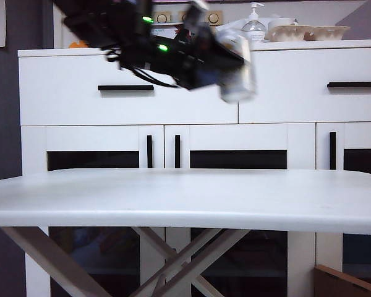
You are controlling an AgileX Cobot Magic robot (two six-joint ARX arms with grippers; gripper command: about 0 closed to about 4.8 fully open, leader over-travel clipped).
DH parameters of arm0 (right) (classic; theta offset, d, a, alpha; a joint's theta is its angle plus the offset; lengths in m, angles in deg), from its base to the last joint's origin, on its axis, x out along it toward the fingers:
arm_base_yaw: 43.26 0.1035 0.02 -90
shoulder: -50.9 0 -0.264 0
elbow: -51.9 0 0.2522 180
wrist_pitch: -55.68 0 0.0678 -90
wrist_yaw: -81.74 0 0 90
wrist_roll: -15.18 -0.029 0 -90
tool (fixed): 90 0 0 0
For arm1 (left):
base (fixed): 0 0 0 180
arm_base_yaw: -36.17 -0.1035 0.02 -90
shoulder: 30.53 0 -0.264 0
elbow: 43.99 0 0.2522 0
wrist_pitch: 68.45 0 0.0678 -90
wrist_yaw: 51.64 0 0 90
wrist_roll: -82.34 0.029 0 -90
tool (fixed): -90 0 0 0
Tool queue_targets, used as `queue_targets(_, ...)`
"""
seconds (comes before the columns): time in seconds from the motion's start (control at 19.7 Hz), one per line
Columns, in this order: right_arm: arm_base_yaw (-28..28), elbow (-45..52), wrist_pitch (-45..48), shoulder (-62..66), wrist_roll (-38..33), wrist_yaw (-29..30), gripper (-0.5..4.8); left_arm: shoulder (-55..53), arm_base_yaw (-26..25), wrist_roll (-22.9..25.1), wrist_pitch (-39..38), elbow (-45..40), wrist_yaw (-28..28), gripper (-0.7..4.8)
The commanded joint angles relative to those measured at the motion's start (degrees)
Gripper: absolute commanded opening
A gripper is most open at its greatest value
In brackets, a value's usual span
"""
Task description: Pick up a can of beer from the white table, open the left drawer, place the beer inside the drawer, and finally close the drawer.
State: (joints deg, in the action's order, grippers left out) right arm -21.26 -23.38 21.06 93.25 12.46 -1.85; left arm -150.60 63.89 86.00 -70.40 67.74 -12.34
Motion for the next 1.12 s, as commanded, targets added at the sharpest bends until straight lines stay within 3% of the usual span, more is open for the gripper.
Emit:
queue_targets(0.05,0.0,-0.3,0.9,-0.3,0.4,-0.4,-0.01,-1.1,2.4,2.3,-1.3,0.1,-0.4,0.75)
queue_targets(0.25,0.0,-0.3,0.5,-0.2,0.4,-0.5,-0.01,-3.6,4.4,2.3,-2.5,0.1,0.0,0.49)
queue_targets(0.66,0.0,-0.3,-0.3,-0.1,0.4,-1.6,-0.01,-9.6,9.4,3.5,-1.4,0.1,2.8,0.51)
queue_targets(0.76,0.0,-0.3,-0.4,-0.2,0.4,-1.6,-0.01,-9.7,10.3,3.7,-0.9,0.1,5.7,1.61)
queue_targets(0.91,0.0,-0.3,-0.4,-0.2,0.4,-1.6,-0.01,-9.7,10.6,3.7,-1.1,0.1,6.3,1.91)
queue_targets(0.96,0.0,-0.3,-0.4,-0.2,0.4,-1.5,-0.01,-9.7,10.6,3.6,-1.1,0.1,6.3,2.37)
queue_targets(1.01,0.0,-0.3,-0.4,-0.2,0.4,-1.5,-0.01,-9.7,10.5,3.6,-1.1,0.1,6.4,3.27)
queue_targets(1.06,0.0,-0.3,-0.4,-0.2,0.4,-1.5,-0.01,-9.7,10.5,3.6,-1.1,0.1,6.9,3.82)
queue_targets(1.12,0.0,-0.3,-0.4,-0.2,0.4,-1.5,-0.01,-9.7,10.5,3.6,-1.1,0.1,7.0,3.82)
